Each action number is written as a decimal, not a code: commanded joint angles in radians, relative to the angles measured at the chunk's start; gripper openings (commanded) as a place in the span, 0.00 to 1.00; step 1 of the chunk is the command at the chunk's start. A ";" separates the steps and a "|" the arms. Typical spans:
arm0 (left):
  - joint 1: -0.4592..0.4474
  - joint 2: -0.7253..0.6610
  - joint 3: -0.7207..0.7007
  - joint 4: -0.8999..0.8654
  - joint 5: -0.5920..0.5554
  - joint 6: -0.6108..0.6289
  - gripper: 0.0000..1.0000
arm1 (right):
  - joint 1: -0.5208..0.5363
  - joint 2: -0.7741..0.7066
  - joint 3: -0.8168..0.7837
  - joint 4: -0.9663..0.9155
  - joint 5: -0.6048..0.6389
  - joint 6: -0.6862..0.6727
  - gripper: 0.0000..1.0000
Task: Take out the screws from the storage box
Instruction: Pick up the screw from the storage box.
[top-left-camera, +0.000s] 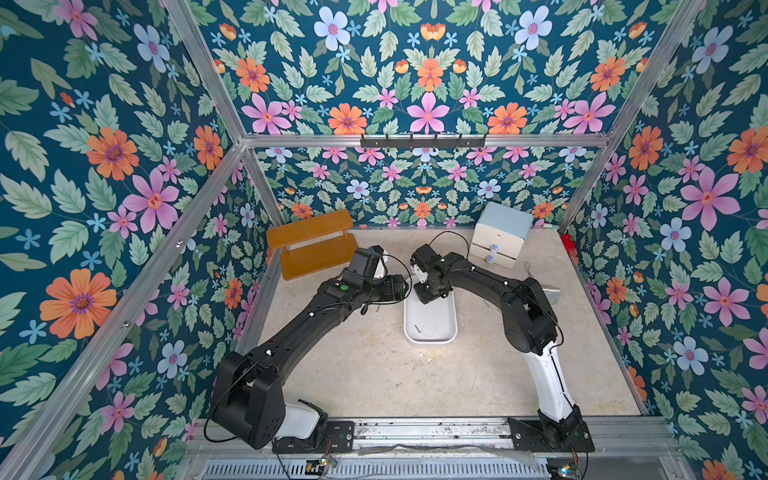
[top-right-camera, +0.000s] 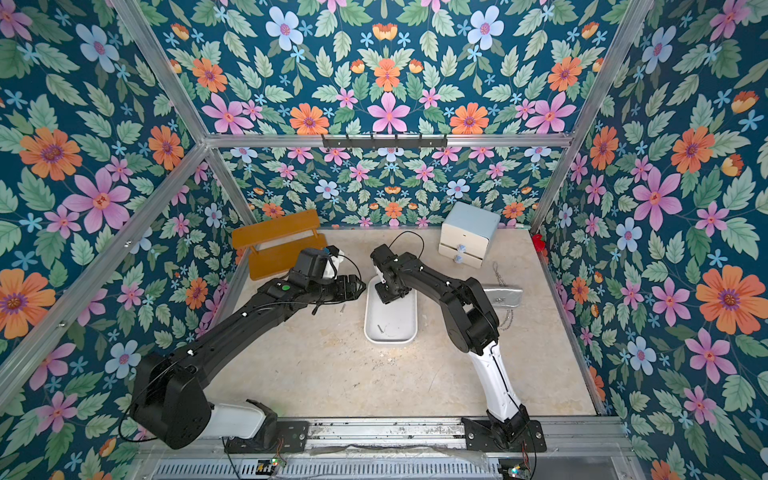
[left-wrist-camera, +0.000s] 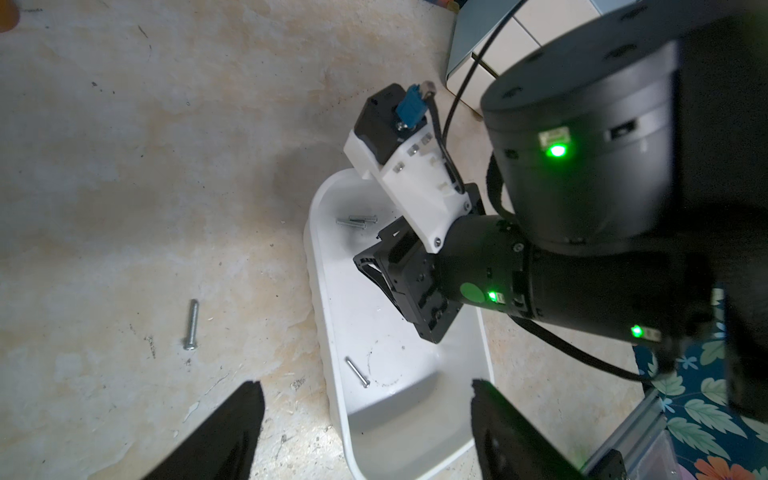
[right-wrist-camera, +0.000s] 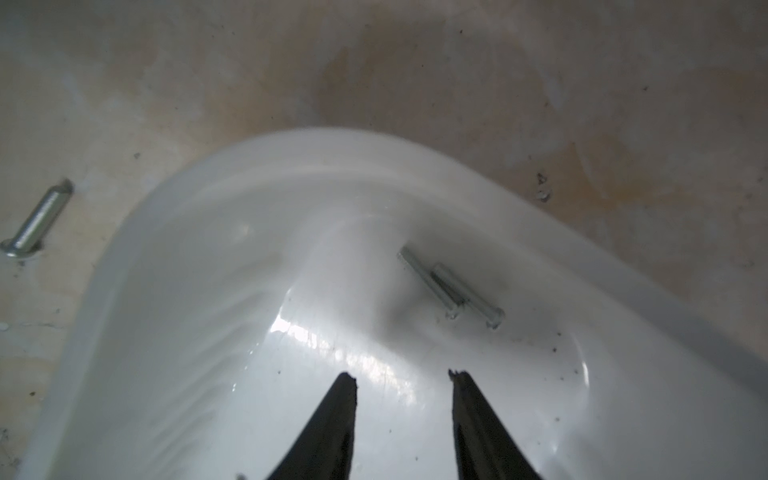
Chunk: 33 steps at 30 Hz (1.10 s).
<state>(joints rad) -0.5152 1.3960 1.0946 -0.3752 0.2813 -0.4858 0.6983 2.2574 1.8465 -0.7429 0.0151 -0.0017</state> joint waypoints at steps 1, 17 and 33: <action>0.001 -0.007 0.001 -0.010 -0.004 0.016 0.83 | 0.001 0.027 0.037 -0.044 0.032 -0.030 0.42; 0.001 -0.022 0.012 -0.047 -0.027 0.034 0.84 | -0.016 0.136 0.142 -0.041 -0.032 -0.055 0.41; 0.003 0.057 0.077 -0.078 -0.024 0.046 0.84 | -0.020 0.101 0.080 0.016 -0.077 -0.052 0.00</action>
<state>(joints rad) -0.5125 1.4487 1.1625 -0.4278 0.2592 -0.4488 0.6777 2.3665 1.9472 -0.6796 -0.0307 -0.0658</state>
